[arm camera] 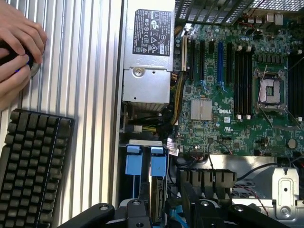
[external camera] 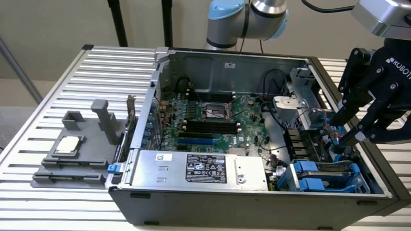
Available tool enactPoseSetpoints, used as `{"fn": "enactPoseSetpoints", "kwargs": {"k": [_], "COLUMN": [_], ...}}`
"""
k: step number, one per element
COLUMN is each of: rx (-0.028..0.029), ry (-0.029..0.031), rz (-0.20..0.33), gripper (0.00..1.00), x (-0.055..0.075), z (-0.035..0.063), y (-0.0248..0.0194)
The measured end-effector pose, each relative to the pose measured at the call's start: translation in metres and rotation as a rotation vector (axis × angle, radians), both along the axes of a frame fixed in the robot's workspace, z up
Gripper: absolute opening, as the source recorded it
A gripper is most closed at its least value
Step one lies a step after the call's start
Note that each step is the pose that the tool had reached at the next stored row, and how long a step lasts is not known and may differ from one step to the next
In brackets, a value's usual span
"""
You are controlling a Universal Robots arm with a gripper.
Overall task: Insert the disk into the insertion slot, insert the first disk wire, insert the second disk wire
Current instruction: 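Insert the first disk wire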
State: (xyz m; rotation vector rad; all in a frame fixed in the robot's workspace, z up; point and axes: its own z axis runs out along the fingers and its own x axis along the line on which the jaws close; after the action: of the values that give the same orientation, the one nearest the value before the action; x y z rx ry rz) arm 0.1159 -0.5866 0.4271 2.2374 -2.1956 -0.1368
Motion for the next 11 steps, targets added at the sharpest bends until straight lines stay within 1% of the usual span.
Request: {"fn": "enactPoseSetpoints", "kwargs": {"k": [1, 4, 6, 11], "rx": [0.0002, 0.0001, 0.0000, 0.0000], "ry": [0.0000, 0.0002, 0.0002, 0.0002], "rz": [0.000, 0.003, 0.005, 0.007], "gripper": [0.40, 0.40, 0.40, 0.40], "x": [0.001, 0.012, 0.019, 0.030], "z": [-0.0004, -0.0019, -0.0049, -0.0140], "y": [0.0000, 0.0001, 0.0006, 0.0029]}}
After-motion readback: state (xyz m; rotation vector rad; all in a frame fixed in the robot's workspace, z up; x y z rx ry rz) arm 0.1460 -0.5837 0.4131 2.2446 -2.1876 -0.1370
